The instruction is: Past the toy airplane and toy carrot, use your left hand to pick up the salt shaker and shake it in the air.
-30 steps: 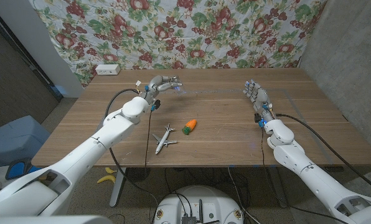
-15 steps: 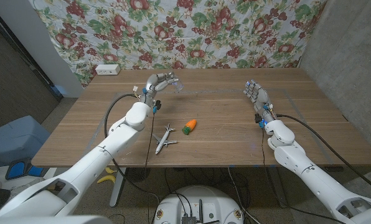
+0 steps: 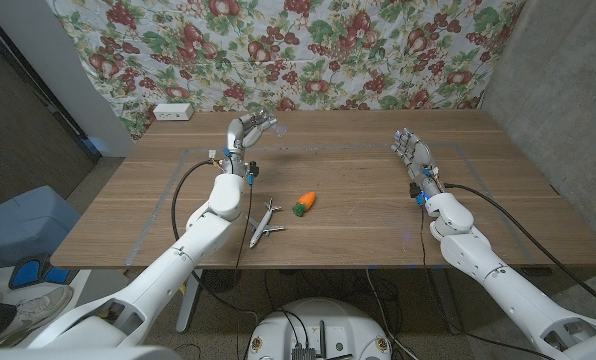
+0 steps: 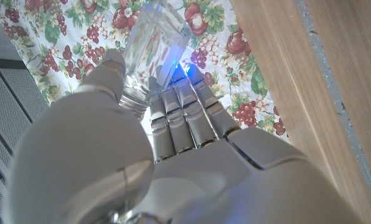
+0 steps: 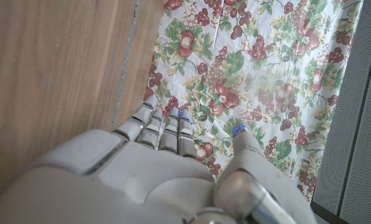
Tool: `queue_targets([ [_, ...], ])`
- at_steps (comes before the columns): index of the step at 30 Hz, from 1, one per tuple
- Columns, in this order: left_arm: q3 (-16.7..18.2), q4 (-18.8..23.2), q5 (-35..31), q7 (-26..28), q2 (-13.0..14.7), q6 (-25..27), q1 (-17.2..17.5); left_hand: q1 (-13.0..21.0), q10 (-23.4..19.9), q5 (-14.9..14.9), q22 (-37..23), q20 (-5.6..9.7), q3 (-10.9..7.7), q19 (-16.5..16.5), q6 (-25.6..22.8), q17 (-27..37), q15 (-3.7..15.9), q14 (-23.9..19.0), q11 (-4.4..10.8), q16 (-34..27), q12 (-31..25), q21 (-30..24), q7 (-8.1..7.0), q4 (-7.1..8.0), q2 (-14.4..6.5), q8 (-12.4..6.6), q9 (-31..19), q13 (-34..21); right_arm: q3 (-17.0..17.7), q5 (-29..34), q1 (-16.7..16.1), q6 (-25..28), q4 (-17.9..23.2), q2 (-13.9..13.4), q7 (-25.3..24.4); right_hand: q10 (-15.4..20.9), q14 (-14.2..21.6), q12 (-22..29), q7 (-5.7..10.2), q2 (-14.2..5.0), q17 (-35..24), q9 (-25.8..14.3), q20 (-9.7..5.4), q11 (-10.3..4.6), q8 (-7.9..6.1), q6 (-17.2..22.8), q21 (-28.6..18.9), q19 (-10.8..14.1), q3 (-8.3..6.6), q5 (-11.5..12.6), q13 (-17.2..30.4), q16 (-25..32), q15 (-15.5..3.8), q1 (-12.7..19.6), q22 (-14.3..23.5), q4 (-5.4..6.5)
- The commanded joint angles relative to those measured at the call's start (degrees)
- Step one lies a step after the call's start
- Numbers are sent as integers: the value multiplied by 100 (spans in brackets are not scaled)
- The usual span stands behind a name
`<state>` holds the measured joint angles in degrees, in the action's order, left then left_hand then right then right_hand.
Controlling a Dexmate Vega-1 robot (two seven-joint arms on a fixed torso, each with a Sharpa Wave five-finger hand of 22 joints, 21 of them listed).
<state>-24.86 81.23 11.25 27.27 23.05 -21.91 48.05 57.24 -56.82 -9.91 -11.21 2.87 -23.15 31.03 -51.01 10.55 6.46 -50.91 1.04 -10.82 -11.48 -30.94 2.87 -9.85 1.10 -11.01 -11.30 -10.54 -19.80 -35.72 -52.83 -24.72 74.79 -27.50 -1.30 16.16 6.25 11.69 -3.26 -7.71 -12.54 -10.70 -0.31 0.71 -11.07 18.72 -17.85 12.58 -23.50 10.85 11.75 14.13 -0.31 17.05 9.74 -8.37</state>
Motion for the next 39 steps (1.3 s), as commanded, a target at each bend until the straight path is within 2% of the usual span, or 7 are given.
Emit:
queue_targets([
  [1,69,-156,-97,113,-163,-194,38,880,-1113,-36,0,516,-17,2,-1113,6,751,-40,1082,-30,-23,-27,-451,17,-947,-41,-20,-11,-5,36,-16,37,53,-6,-63,48,52,-13,-6,-48,-17,-6,20,-1,-19,41,13,46,30,13,-6,-26,-3,-15,28,6],
  [5,72,-36,-28,13,-97,45,46,879,-1117,-36,0,518,-13,3,-1125,6,751,-42,1082,-29,-25,-33,-442,17,-945,-46,-20,-11,-6,46,-31,46,77,-17,-77,47,53,-14,-7,-48,-16,-7,23,-5,-20,42,22,50,29,13,-6,-27,2,-13,28,5],
  [8,56,181,56,-146,43,442,52,881,-1119,-36,1,516,-11,-1,-1118,4,750,-36,1082,-25,-25,-35,-448,15,-942,-43,-20,-11,-4,48,-39,49,90,-16,-90,44,54,-15,-5,-48,-16,-6,22,-5,-20,42,26,53,29,13,-6,-27,1,-13,28,5],
  [17,-56,958,373,-702,589,2057,-52,886,-1128,-35,1,516,-7,-27,-1131,-2,749,-8,1084,-8,-27,-40,-439,9,-934,-47,-21,-11,1,56,-65,50,129,-32,-102,44,51,-15,-5,-50,-16,-6,23,-6,-20,44,47,62,29,13,-7,-31,5,-11,29,5],
  [27,-318,1387,447,-1229,1062,3160,-357,891,-1134,-33,2,510,-5,-50,-1136,-6,749,12,1081,2,-28,-44,-431,7,-932,-47,-21,-11,25,19,-127,17,154,-34,-96,41,58,-17,-6,-51,-17,-7,24,-17,-21,45,67,71,28,14,-7,-30,0,-11,30,6],
  [32,-427,1483,443,-1340,1169,3487,-475,895,-1139,-33,3,510,-6,-56,-1127,-8,749,20,1080,5,-30,-49,-417,6,-934,-43,-21,-11,29,3,-138,-6,126,-33,-64,46,59,-15,-7,-51,-17,-7,20,-11,-21,45,77,77,29,13,-7,-31,1,-11,30,6],
  [39,-492,1508,413,-1347,1224,3562,-530,901,-1135,-32,4,509,-7,-62,-1128,-8,749,24,1081,5,-27,-55,-409,5,-937,-42,-21,-10,30,7,-128,-21,123,-26,-61,45,58,-16,-7,-52,-17,-7,24,-6,-21,46,93,82,29,13,-7,-33,1,-11,30,7],
])
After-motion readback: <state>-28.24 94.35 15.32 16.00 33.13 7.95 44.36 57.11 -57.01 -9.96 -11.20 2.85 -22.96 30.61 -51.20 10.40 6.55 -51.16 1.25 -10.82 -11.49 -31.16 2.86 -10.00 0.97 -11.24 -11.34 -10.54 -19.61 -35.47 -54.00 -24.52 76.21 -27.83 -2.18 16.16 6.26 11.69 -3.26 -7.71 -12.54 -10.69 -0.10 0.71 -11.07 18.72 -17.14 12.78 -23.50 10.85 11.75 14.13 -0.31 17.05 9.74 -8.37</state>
